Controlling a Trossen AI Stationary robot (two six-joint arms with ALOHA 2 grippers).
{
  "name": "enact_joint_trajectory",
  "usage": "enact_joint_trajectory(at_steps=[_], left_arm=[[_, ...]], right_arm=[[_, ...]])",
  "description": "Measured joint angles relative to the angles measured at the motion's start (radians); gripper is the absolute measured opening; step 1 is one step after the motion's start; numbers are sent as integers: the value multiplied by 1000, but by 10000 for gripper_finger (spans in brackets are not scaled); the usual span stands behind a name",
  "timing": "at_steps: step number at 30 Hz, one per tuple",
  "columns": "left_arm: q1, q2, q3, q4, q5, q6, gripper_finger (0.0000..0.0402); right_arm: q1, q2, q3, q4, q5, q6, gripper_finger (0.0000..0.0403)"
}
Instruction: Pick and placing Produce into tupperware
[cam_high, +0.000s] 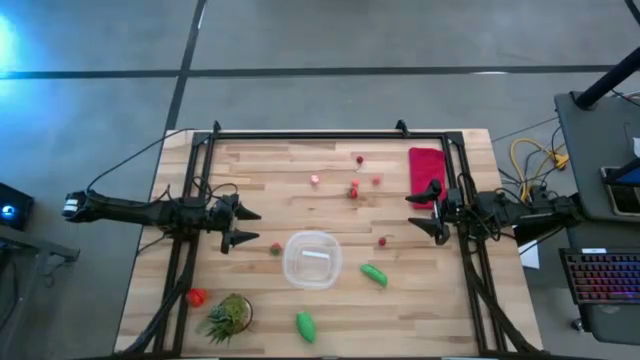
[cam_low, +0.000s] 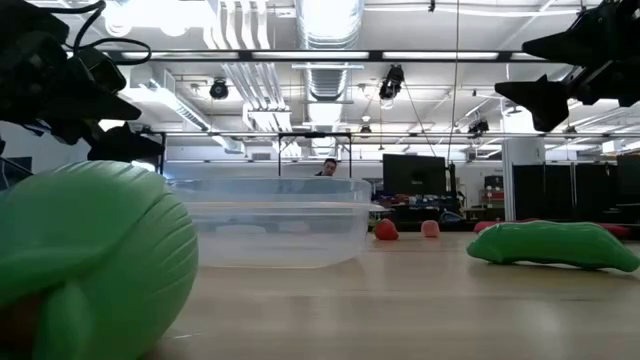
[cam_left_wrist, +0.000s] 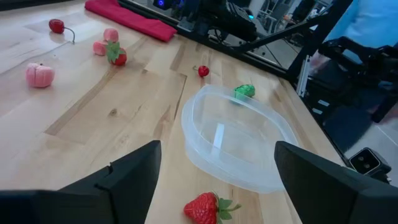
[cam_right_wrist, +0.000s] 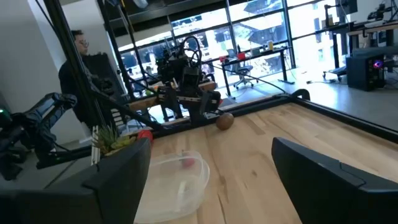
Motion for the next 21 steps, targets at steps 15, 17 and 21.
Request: enact_joint_trajectory(at_steps=[15, 17, 21], left_arm=[[0, 0, 0, 0, 0, 0, 300], [0, 0, 0, 0, 0, 0, 300], [0, 0, 0, 0, 0, 0, 300]], right_arm=[[0, 0, 0, 0, 0, 0, 327], [0, 0, 0, 0, 0, 3, 327], [0, 0, 0, 7, 1, 184, 327]])
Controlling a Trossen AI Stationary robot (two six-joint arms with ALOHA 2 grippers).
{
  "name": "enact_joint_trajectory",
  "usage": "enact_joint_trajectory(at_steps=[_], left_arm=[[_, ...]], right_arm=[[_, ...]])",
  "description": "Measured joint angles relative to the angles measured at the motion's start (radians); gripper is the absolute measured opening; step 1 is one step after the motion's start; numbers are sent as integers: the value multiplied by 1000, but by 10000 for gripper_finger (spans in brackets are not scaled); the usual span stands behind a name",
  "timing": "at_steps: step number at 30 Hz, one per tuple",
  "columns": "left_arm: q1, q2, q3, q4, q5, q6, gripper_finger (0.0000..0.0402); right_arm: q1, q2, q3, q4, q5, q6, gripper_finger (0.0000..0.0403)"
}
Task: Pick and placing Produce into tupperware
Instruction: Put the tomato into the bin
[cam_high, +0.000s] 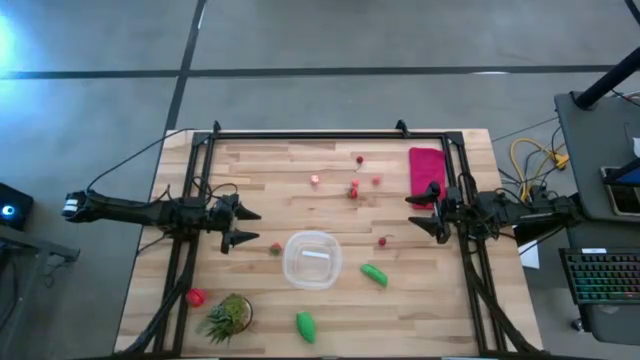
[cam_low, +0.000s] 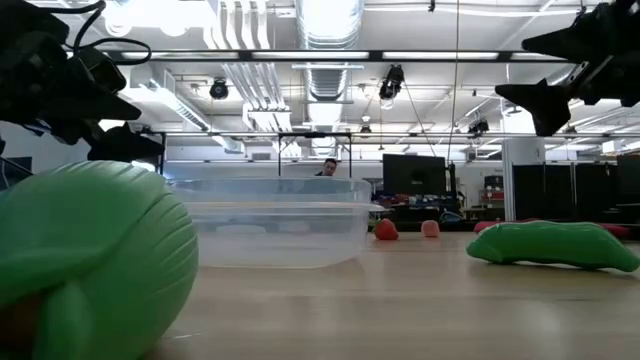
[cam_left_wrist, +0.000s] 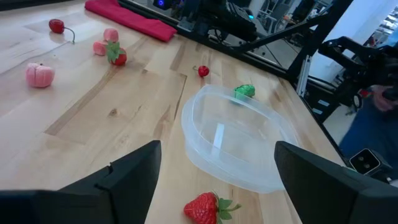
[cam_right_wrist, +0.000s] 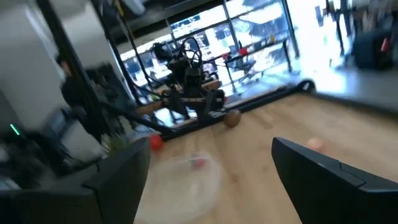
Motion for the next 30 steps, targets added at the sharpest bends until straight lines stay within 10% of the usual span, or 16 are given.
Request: enact_joint_trajectory(at_steps=[8, 30], left_arm=[[0, 0, 0, 0, 0, 0, 300], [0, 0, 0, 0, 0, 0, 300]], right_arm=[[-2, 1, 0, 105, 57, 500, 327], [-2, 18, 0, 107, 97, 393, 327]])
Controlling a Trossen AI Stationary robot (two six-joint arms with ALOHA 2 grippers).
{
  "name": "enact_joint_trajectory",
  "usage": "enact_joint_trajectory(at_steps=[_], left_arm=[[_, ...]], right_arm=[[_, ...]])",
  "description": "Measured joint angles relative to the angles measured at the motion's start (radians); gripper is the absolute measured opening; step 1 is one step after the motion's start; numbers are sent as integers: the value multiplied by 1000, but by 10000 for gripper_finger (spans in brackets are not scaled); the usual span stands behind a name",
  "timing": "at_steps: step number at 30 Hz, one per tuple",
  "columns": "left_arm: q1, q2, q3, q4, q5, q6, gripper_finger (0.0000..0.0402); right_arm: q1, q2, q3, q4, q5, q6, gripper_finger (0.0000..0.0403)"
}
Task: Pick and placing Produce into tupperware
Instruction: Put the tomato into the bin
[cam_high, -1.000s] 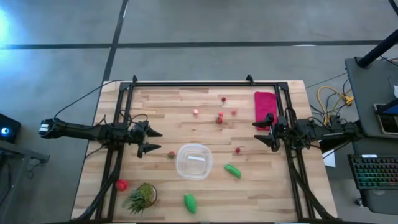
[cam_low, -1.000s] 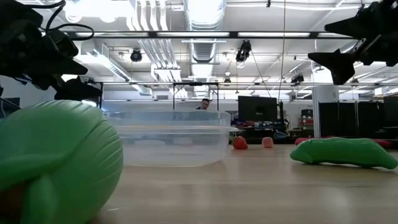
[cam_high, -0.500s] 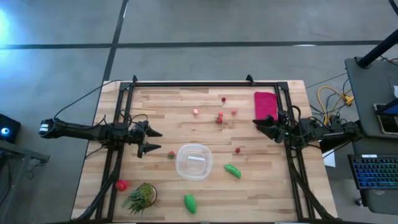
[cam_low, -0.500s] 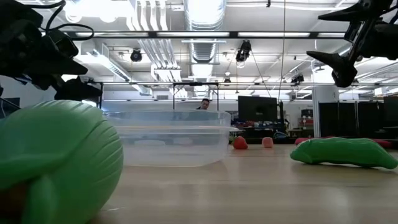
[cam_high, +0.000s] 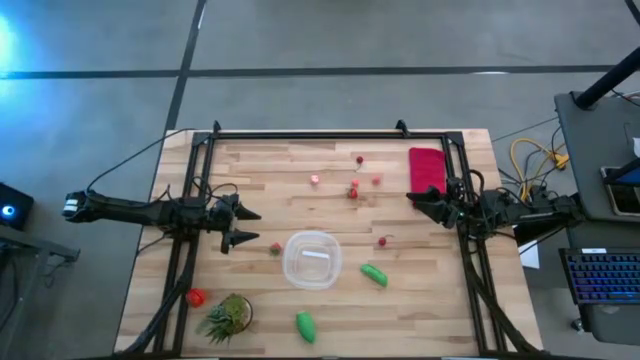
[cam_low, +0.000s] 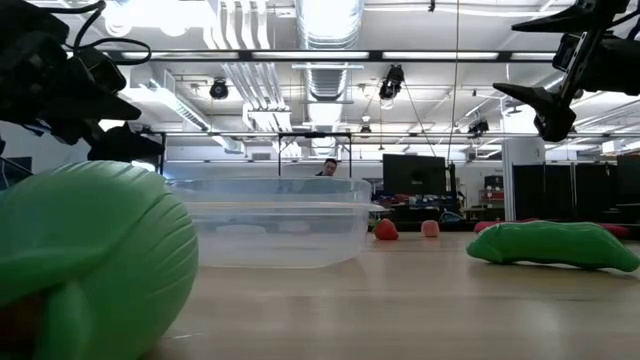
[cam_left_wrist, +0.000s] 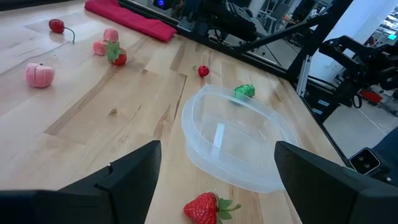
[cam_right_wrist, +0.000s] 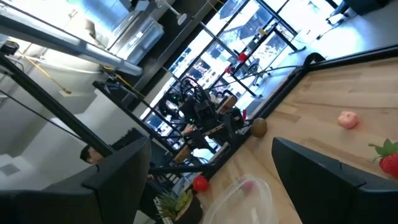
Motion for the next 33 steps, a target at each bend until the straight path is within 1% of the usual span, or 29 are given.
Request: enact_joint_trajectory(at_steps=[6, 10, 13, 20, 22, 25, 27, 33], left_arm=[[0, 0, 0, 0, 0, 0, 300], [0, 0, 0, 0, 0, 0, 300], [0, 0, 0, 0, 0, 0, 300], [0, 0, 0, 11, -1, -6, 300], [0, 0, 0, 55, -1, -47, 300], [1, 0, 0, 166, -2, -187, 300], [1, 0, 0, 221, -2, -252, 300], [1, 0, 0, 373, -10, -269, 300]], right_arm=[[0, 0, 0, 2, 3, 0, 327], [0, 0, 0, 2, 33, -68, 327], [0, 0, 0, 2, 34, -102, 327], [0, 1, 0, -2, 35, -113, 327], [0, 1, 0, -2, 39, -114, 327], [0, 1, 0, -2, 60, -117, 327], [0, 1, 0, -2, 67, -116, 327], [0, 1, 0, -2, 68, -115, 327]])
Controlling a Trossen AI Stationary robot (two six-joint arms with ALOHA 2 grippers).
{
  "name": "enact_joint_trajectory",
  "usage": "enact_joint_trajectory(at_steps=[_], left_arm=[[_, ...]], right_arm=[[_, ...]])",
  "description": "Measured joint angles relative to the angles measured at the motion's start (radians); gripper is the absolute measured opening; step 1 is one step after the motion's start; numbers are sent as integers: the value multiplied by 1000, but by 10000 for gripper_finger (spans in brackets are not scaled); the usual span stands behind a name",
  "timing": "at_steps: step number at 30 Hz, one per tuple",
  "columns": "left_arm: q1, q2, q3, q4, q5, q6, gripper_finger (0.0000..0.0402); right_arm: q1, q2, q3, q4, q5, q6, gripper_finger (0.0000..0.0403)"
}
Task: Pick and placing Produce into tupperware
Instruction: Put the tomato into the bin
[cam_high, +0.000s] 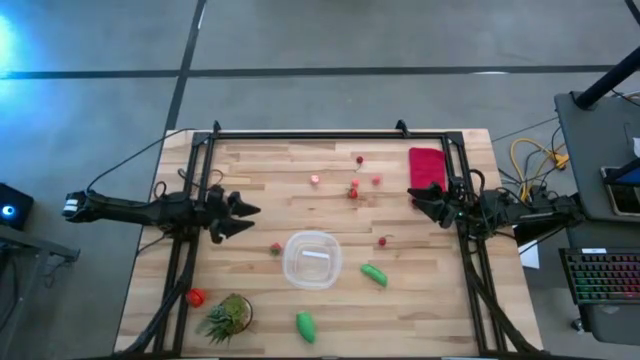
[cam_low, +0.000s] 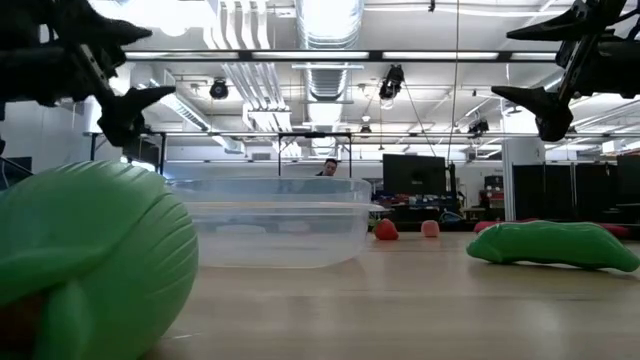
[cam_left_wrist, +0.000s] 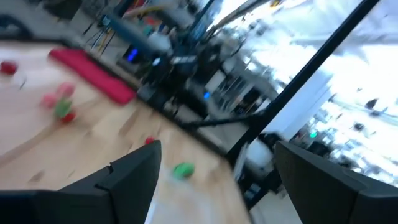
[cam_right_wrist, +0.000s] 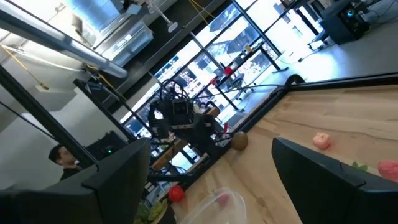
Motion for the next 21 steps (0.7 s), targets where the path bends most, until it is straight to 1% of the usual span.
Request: enact_joint_trajectory(at_steps=[3, 5, 7, 9, 10, 16, 19, 21], left_arm=[[0, 0, 0, 104, 0, 0, 300], [0, 0, 0, 142, 1, -6, 300], [0, 0, 0, 188, 10, -71, 300], [4, 0, 6, 221, -9, -84, 300], [6, -1, 14, 194, -20, -79, 299], [6, 27, 151, -65, 11, -31, 299], [6, 59, 225, -167, 43, 50, 299], [6, 78, 273, -267, 47, 88, 299]], right_arm=[[0, 0, 0, 0, 0, 2, 327], [0, 0, 0, 0, 0, 2, 327], [0, 0, 0, 0, 1, 2, 327], [0, 0, 0, 0, 0, 1, 327], [0, 0, 0, 0, 0, 1, 327], [0, 0, 0, 0, -6, 2, 327], [0, 0, 0, 0, -6, -2, 327], [0, 2, 0, 0, -6, -78, 327]])
